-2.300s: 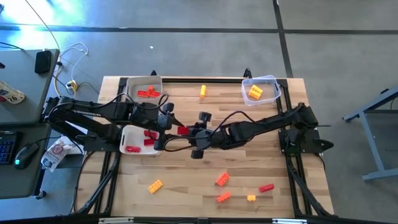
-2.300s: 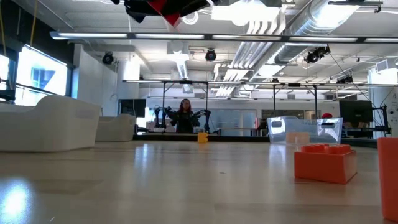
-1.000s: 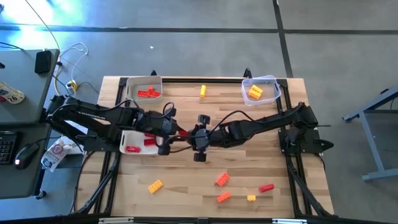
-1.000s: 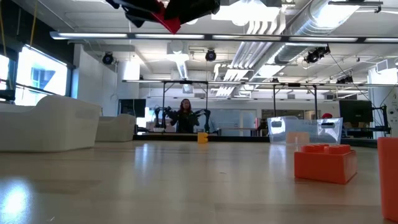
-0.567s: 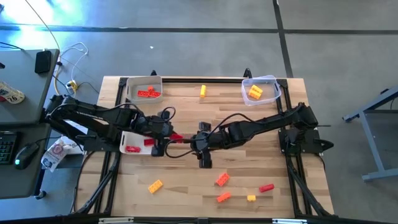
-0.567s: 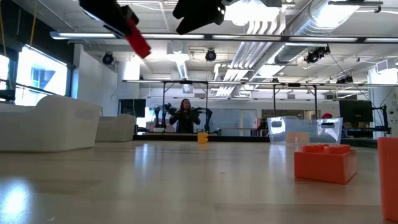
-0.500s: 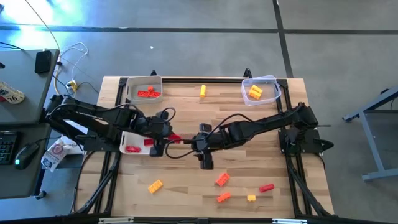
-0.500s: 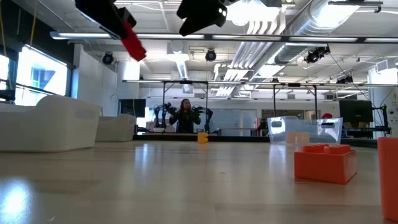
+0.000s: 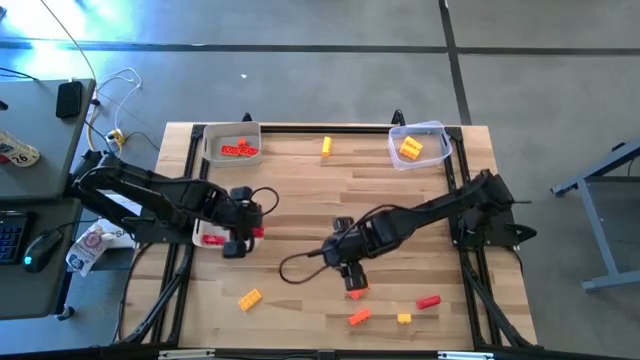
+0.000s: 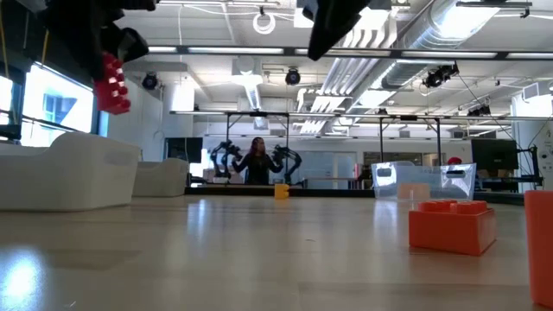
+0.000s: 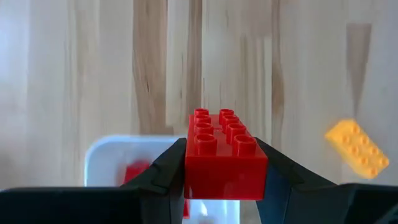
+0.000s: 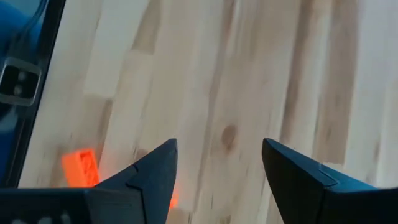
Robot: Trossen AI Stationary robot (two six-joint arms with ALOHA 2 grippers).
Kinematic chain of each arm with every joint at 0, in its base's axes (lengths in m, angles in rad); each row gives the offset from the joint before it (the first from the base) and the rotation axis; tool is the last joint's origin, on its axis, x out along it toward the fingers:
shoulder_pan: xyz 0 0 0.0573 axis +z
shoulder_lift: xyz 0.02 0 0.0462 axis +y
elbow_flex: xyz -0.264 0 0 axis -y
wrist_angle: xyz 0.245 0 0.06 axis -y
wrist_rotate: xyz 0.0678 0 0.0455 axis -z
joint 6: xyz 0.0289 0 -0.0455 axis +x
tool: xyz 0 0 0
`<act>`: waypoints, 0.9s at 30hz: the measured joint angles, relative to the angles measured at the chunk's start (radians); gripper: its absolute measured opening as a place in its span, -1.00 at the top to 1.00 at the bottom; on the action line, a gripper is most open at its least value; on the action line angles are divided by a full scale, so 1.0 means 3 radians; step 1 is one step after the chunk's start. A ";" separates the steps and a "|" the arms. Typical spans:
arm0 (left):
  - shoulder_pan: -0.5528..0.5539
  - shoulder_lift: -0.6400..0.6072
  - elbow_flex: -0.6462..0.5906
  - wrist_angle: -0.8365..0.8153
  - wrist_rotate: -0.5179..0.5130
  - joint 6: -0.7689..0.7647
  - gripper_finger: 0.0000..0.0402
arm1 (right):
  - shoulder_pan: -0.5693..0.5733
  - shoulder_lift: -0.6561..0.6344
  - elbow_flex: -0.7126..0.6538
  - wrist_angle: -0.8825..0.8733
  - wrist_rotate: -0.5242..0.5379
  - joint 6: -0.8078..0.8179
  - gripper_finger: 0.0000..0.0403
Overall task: Sort & place blocks by color
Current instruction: Put the red game piece into the white bin
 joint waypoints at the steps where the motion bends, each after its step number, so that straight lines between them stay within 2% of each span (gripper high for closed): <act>1: -0.0017 0.0001 0.0000 -0.0061 0.0012 -0.0039 0.42 | 0.0030 0.0008 -0.0001 -0.0038 0.0000 -0.0037 -0.09; 11: -0.0104 -0.0001 0.0000 -0.0606 -0.0088 -0.0351 0.41 | 0.0309 0.0288 -0.0004 -0.0275 0.0002 -0.0204 -0.09; 27: 0.0114 0.0001 -0.0244 -0.0597 -0.0035 -0.0353 0.41 | 0.0553 0.0619 -0.0004 -0.0289 -0.0022 -0.0151 -0.09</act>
